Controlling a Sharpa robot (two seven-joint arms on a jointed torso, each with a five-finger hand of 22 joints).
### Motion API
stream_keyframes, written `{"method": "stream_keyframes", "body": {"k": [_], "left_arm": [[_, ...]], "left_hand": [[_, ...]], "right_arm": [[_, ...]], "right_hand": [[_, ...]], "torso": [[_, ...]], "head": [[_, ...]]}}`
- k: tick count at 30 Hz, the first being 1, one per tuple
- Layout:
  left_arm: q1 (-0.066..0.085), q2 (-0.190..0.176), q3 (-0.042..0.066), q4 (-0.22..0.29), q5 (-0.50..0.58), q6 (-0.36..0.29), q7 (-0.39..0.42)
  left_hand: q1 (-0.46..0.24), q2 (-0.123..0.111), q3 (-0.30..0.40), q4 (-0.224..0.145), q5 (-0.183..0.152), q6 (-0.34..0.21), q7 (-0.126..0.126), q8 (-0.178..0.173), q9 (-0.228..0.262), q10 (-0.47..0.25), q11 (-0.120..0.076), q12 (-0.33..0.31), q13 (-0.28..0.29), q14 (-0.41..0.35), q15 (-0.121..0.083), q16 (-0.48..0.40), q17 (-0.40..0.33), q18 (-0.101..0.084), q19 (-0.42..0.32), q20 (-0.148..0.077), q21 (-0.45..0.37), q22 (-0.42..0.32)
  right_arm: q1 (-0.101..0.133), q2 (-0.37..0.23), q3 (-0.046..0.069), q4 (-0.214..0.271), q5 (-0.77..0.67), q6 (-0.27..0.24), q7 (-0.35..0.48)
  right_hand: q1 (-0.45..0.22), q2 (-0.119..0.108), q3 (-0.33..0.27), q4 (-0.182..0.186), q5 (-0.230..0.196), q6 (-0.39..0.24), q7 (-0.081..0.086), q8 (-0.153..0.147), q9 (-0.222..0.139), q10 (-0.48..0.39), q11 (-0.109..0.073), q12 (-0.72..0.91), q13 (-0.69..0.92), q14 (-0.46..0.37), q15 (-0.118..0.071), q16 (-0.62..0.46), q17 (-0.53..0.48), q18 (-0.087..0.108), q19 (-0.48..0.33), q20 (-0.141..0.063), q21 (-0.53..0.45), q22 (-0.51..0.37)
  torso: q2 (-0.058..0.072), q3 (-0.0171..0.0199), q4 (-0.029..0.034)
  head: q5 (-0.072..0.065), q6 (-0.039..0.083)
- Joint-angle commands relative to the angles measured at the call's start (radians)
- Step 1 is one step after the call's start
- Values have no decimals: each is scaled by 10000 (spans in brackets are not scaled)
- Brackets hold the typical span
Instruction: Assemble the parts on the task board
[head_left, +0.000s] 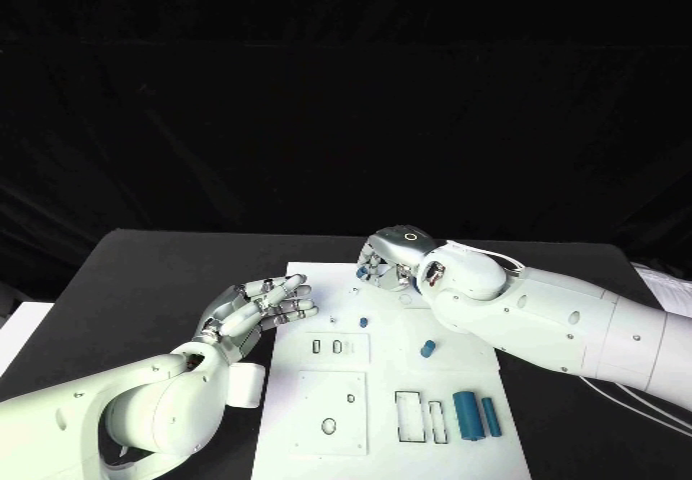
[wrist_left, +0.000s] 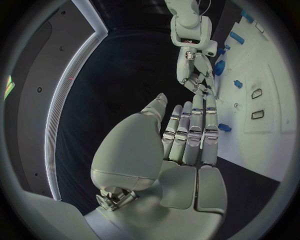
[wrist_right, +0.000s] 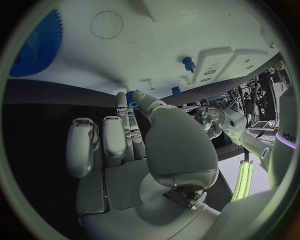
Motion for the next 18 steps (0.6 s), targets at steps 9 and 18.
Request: {"method": "stream_keyframes", "body": {"k": [9, 18], "left_arm": [[19, 19, 8, 26, 11, 62, 18], [22, 20, 8, 26, 11, 30, 19]], "left_hand": [[118, -14, -6, -67, -48, -79, -5, -45, -10, -83, 30, -61, -15, -44, 71, -51, 11, 111, 58, -7, -62, -17], [118, -14, -6, -67, -48, -79, -5, -45, -10, -83, 30, -61, -15, -44, 71, -51, 11, 111, 58, -7, -62, -17]], "right_arm": [[-3, 63, -10, -62, -197, 343, -193], [0, 112, -10, -114, -225, 464, -314]], "right_hand": [[29, 9, -9, 71, -12, 219, -170, 31, 318, -41, 52, -38, -13, 412, -53, 80, 27, -201, 48, -17, 49, 11], [-35, -39, -56, 176, -27, 157, -143, -22, 326, -125, 84, -43, -21, 406, -17, 128, 70, -206, 48, -1, 79, 56]], "torso": [[25, -8, -9], [45, -18, -1]], "head": [[-18, -15], [-37, -42]]}}
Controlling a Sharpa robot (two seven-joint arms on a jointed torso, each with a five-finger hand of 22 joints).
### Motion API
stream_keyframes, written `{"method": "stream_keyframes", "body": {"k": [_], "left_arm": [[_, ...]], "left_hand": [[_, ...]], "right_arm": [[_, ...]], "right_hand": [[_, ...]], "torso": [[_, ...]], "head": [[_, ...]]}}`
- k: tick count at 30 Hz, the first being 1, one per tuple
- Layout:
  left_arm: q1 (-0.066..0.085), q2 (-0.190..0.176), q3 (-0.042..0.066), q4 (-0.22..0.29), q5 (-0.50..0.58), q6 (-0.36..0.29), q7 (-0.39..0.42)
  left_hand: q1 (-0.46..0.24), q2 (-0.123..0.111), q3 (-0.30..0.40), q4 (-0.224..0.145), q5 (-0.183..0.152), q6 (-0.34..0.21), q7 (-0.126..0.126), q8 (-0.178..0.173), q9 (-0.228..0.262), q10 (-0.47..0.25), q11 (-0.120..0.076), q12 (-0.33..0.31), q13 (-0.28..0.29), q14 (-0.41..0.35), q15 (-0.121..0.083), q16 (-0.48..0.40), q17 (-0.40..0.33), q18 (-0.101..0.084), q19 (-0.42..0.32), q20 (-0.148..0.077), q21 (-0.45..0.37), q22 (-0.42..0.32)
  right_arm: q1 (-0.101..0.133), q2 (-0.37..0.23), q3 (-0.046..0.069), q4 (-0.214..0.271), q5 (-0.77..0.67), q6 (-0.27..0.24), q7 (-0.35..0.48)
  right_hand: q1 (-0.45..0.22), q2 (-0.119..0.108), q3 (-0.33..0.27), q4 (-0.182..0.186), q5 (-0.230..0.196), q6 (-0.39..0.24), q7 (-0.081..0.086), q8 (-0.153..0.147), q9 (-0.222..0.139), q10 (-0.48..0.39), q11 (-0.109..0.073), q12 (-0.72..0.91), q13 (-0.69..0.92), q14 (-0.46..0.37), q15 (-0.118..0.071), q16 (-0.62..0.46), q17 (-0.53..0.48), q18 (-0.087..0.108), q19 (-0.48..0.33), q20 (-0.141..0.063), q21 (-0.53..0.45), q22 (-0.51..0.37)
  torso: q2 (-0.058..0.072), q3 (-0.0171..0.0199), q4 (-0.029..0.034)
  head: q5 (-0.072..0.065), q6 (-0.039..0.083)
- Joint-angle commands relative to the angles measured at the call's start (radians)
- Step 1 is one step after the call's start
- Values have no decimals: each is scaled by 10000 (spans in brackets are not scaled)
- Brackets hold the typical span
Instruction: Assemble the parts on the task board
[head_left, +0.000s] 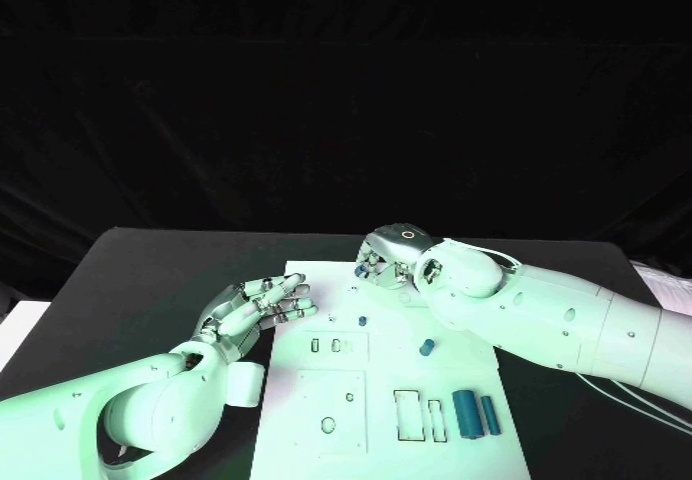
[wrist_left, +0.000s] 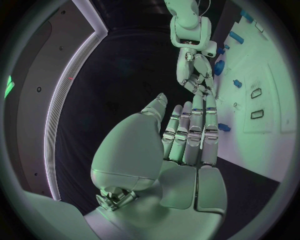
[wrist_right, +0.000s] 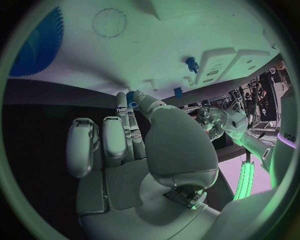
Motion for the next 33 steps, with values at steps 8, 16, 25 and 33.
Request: {"method": "stream_keyframes", "body": {"k": [8, 16, 25, 33], "left_arm": [[20, 27, 8, 20, 7, 26, 42], [25, 33, 8, 12, 7, 28, 34], [26, 34, 7, 4, 13, 16, 17], [27, -1, 6, 16, 38, 11, 14]], "left_hand": [[111, -23, -6, -81, -50, -98, 0, -47, -11, -69, 0, -63, -17, -23, 43, -65, 15, 109, 52, -2, -75, -15], [107, -25, -4, -92, -49, -110, 3, -46, -10, -85, 4, -62, -17, -38, 50, -80, 15, 107, 43, 2, -87, -21], [93, -18, -2, -91, -48, -117, 8, -45, -10, -96, 9, -62, -16, -47, 55, -89, 15, 106, 38, 6, -95, -24], [93, -18, -2, -91, -48, -117, 8, -45, -10, -96, 9, -62, -16, -47, 55, -89, 15, 106, 38, 6, -95, -24]], "right_arm": [[-19, 98, -19, -99, -173, 380, -219], [-11, 130, -19, -144, -127, 355, -280], [-2, 96, -20, -119, -73, 127, -331], [-3, -381, -15, 354, 161, -225, -308]], "right_hand": [[-43, -49, -3, 95, 12, 138, -134, -23, 327, -85, 21, -44, -13, 406, -8, 68, 38, -210, 50, 5, 50, 32], [-151, -336, -135, 260, -28, -333, 45, -118, 241, -567, 165, -56, -46, 384, 117, 103, 39, -192, -31, 82, 10, -57], [-271, -997, -2003, 924, -12, -1943, 266, -87, -204, -1494, 357, 13, 69, 261, 261, -20, -246, -92, -324, 309, -237, -499], [183, -706, -2501, 1230, 112, -1601, 302, -10, -161, -1163, 354, 136, 217, 285, 271, 96, -146, -120, -227, 303, -132, -324]], "torso": [[18, -9, -4], [28, -13, -4], [50, -19, 20], [51, -11, 15]], "head": [[18, -17], [27, -21], [0, 8], [-22, 42]]}}
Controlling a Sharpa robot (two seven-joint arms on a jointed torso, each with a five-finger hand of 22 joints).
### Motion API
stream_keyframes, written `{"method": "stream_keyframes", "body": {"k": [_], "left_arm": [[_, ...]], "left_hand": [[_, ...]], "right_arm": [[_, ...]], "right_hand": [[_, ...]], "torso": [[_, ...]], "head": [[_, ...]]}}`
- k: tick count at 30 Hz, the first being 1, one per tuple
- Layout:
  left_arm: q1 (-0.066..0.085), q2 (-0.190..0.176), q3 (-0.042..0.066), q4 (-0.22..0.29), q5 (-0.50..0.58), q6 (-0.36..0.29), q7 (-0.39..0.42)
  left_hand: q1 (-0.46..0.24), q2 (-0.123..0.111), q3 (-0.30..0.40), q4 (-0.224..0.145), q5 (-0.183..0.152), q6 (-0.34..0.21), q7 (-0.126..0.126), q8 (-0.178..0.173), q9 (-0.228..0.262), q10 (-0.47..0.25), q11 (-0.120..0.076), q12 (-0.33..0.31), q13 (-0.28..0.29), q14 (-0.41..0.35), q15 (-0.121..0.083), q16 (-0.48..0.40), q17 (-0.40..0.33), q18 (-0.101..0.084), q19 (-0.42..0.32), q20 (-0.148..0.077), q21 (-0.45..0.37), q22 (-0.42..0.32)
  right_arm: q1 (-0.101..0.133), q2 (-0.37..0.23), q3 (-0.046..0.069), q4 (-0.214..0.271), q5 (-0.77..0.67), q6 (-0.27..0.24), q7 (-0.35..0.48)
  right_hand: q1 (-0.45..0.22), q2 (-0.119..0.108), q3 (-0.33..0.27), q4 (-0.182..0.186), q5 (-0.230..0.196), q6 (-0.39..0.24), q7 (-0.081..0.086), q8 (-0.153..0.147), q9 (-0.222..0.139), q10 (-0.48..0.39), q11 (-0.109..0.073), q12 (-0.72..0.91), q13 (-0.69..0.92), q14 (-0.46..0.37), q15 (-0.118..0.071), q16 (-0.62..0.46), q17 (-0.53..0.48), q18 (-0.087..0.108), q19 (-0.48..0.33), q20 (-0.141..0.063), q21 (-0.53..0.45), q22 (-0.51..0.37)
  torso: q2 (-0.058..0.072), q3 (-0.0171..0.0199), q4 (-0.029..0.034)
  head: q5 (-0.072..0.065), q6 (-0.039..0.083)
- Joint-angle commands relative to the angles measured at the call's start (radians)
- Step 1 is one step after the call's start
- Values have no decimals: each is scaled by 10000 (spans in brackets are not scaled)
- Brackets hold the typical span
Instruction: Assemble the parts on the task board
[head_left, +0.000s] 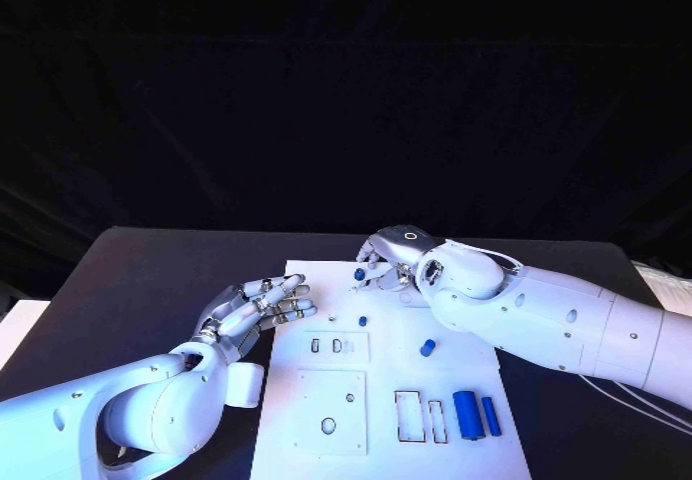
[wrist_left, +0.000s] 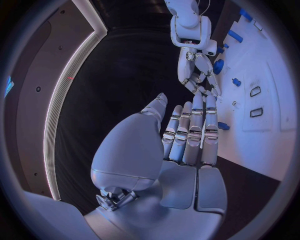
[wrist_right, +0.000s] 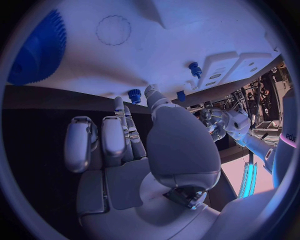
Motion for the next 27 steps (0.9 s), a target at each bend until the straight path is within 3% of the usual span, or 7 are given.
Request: {"method": "stream_keyframes", "body": {"k": [1, 5, 7, 11, 16, 22, 27], "left_arm": [[14, -12, 7, 33, 29, 42, 39], [14, -52, 7, 58, 33, 56, 63], [14, -82, 7, 64, 34, 57, 99], [13, -112, 6, 49, 35, 55, 134], [11, -109, 4, -20, 35, 67, 135], [10, -117, 2, -85, 36, 74, 130], [9, -106, 0, -128, 36, 93, 123]], "left_hand": [[93, -18, 0, -38, -48, -45, 8, -45, -10, -60, -27, -62, -10, -47, 55, -51, 13, 106, 38, 6, -59, -16], [74, -1, 6, -35, -47, -51, 12, -42, -8, -70, -23, -57, -9, -50, 58, -59, 16, 106, 35, 10, -68, -20], [82, 16, 22, -46, -43, -48, 9, -35, -6, -68, -26, -49, -6, -40, 54, -59, 21, 110, 40, 10, -72, -21], [91, 28, 34, -56, -41, -46, 6, -32, -5, -66, -30, -43, -5, -34, 51, -59, 25, 112, 43, 9, -74, -21], [105, 33, 49, -74, -40, -43, 2, -27, -3, -63, -34, -35, -3, -26, 47, -59, 29, 115, 48, 8, -77, -22], [110, 32, 52, -81, -41, -43, 2, -27, -2, -62, -35, -33, -2, -25, 46, -60, 30, 115, 49, 8, -78, -22], [110, 32, 52, -81, -41, -43, 2, -27, -2, -62, -35, -33, -2, -25, 46, -60, 30, 115, 49, 8, -78, -22]], "right_arm": [[-2, -305, 10, 321, 242, -334, -47], [3, -944, 83, 906, 967, -465, -142], [15, -1318, 137, 1160, 1645, -463, -245], [24, -1863, 195, 1487, 2308, -334, -385], [26, -2291, 226, 1610, 2280, -68, -599], [21, -2509, 235, 1603, 2134, 104, -654], [19, -2596, 237, 1558, 1776, 373, -875]], "right_hand": [[295, 151, 60, -37, 0, 231, -6, 100, 40, 289, -16, 109, 73, 278, 60, 100, 96, -52, 112, 13, 117, 153], [722, 329, 405, -117, -95, 573, 11, 199, 83, 1016, -119, 391, 270, 332, -27, 340, 436, -95, 234, -15, 257, 388], [713, 219, 436, -55, -191, 659, -55, 216, 85, 1462, -218, 594, 460, 375, -108, 574, 802, -117, 297, -67, 329, 510], [698, -7, 410, 24, -95, 641, -113, 195, 65, 1750, -305, 808, 824, 423, -188, 820, 1162, -146, 377, -160, 422, 657], [259, -382, -244, 302, 82, 664, -247, 208, 67, 2369, -435, 1575, 1656, 509, -288, 1239, 1791, -203, 523, -253, 588, 948], [359, -283, -668, 480, 244, 653, -62, 196, 66, 888, -183, 987, 1786, 486, -107, 1292, 1874, -207, 500, -149, 582, 932], [630, -323, -1027, 429, 225, 468, -204, 48, 14, 2289, -406, 2115, 2687, 552, -265, 1548, 2275, -253, 636, -211, 737, 1230]], "torso": [[1, 10, -17], [-19, 33, -77], [-46, 51, -143], [-82, 71, -192], [-143, 148, -270], [-153, 210, -298], [-147, 204, -257]], "head": [[-10, 33], [-74, 86], [-69, 100], [-73, 148], [-87, 196], [-80, 201], [-129, 171]]}}
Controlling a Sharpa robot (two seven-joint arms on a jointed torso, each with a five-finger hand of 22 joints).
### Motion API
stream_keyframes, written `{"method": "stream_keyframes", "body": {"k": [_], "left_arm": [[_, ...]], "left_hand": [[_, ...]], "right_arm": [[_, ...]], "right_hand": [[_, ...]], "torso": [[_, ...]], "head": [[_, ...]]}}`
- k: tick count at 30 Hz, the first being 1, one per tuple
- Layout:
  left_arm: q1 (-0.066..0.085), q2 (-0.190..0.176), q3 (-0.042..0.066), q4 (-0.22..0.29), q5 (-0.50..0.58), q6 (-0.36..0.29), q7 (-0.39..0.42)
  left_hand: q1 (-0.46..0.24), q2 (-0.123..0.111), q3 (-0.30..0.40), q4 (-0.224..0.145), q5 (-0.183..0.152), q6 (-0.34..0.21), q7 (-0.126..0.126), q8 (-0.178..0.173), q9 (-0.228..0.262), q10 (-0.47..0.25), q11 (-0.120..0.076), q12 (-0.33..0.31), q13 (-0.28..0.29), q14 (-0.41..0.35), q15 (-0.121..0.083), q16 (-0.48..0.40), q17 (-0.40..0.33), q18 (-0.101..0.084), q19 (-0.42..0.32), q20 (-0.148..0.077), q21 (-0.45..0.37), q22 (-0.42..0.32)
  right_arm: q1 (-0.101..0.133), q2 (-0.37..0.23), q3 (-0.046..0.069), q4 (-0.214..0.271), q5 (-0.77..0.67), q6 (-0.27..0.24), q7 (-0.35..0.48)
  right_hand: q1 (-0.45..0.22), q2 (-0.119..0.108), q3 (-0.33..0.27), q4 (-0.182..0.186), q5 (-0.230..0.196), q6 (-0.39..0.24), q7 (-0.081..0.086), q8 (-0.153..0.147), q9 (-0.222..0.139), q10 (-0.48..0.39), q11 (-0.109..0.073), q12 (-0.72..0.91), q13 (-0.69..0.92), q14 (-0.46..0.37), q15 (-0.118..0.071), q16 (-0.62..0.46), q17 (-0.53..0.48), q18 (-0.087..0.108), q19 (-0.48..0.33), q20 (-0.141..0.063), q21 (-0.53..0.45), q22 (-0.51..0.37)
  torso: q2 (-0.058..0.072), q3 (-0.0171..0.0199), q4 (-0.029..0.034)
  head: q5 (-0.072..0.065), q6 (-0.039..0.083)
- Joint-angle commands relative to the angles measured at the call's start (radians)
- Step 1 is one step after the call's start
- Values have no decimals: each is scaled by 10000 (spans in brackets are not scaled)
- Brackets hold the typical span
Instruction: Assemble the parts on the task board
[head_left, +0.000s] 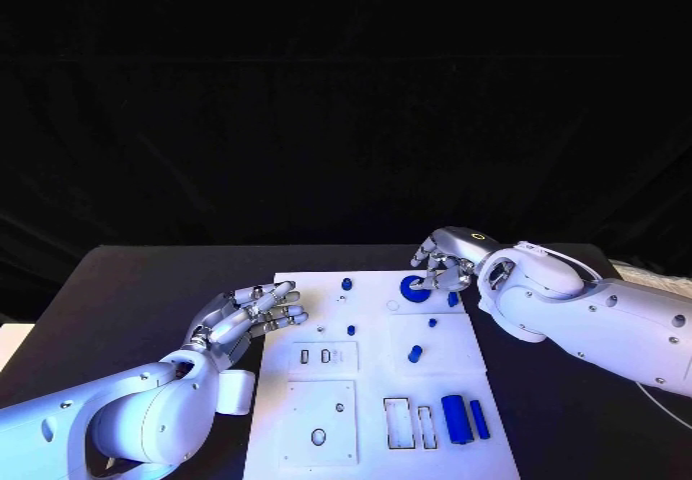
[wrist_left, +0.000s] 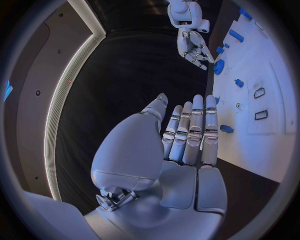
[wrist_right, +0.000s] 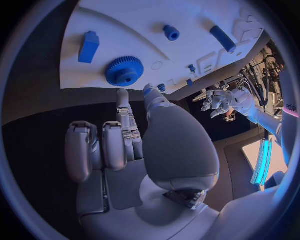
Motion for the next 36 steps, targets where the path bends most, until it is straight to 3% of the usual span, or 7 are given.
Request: {"method": "stream_keyframes", "body": {"k": [1, 3, 4, 5, 8, 15, 36], "left_arm": [[8, 16, 3, -16, 13, 102, 99], [7, 20, 2, -28, 13, 110, 93], [7, 22, 2, -32, 13, 115, 90], [7, 27, 2, -36, 13, 121, 87], [6, 44, 1, -45, 13, 137, 81], [6, 62, 1, -65, 13, 151, 64], [4, 87, 0, -104, 13, 154, 2]], "left_hand": [[69, -9, 29, -59, -40, -44, 2, -27, -3, -62, -35, -33, -4, 13, 9, -60, 16, 116, 49, 8, -42, -11], [69, -9, 29, -59, -40, -44, 2, -27, -3, -62, -35, -33, -4, 13, 9, -60, 16, 116, 49, 8, -42, -11], [69, -11, 30, -62, -41, -44, 2, -26, -2, -62, -35, -32, -4, 14, 9, -61, 17, 117, 50, 8, -43, -11], [70, -13, 32, -67, -42, -44, 2, -25, -2, -62, -35, -29, -4, 15, 8, -61, 18, 117, 50, 8, -45, -12], [70, -13, 32, -67, -42, -44, 2, -25, -2, -62, -35, -29, -4, 15, 8, -61, 18, 117, 50, 8, -45, -12], [68, -15, 32, -68, -43, -44, 2, -25, -2, -62, -35, -28, -4, 16, 8, -62, 19, 117, 51, 8, -45, -12], [59, -19, 32, -72, -45, -48, 4, -25, -2, -67, -33, -27, -4, 15, 10, -66, 20, 116, 52, 9, -49, -13]], "right_arm": [[-2, -24, 6, -27, -352, 548, -388], [-2, -18, 6, -70, -414, 755, -500], [-2, -6, 6, -98, -419, 852, -546], [-2, 12, 6, -131, -423, 962, -599], [-4, 62, 6, -204, -423, 1169, -699], [-13, 182, 6, -327, -402, 1309, -765], [-35, 318, 6, -436, -357, 1314, -584]], "right_hand": [[184, -19, -337, -5, 144, -238, -37, -78, -36, 877, -122, 3765, 3536, 682, -144, 520, 831, -179, 272, -70, 244, 582], [369, 187, -793, 218, 288, -343, 6, 34, -11, 708, -72, 8410, 8183, 763, -84, 950, 1526, -257, 431, -38, 436, 948], [411, 208, -883, 300, 321, -415, 27, 9, -16, 869, -37, 9770, 9454, 804, -25, 1097, 1778, -287, 498, -14, 511, 1098], [476, 228, -972, 407, 375, -459, -11, -20, -12, 982, -34, 10907, 10526, 853, 95, 1267, 2072, -337, 582, 82, 604, 1283], [449, 233, -1051, 547, 501, -493, 147, -40, -7, 1389, 79, 12297, 11736, 978, 93, 1631, 2752, -430, 825, 115, 849, 1800], [334, 299, -1067, 592, 700, -406, 161, 8, 18, 1782, 124, 13192, 12445, 1042, 118, 1795, 3075, -497, 972, 167, 995, 2116], [226, 536, -900, 568, 1072, 75, 76, 234, 112, 1796, 74, 13222, 12467, 1042, 48, 1796, 3077, -604, 1206, 129, 1204, 2594]], "torso": [[2, 11, 22], [9, 5, 16], [13, -2, 12], [11, -12, 11], [8, -19, 32], [13, -33, 41], [11, -50, 62]], "head": [[-44, -32], [-32, -34], [-36, -39], [-41, -44], [-43, -69], [-47, -95], [-54, -191]]}}
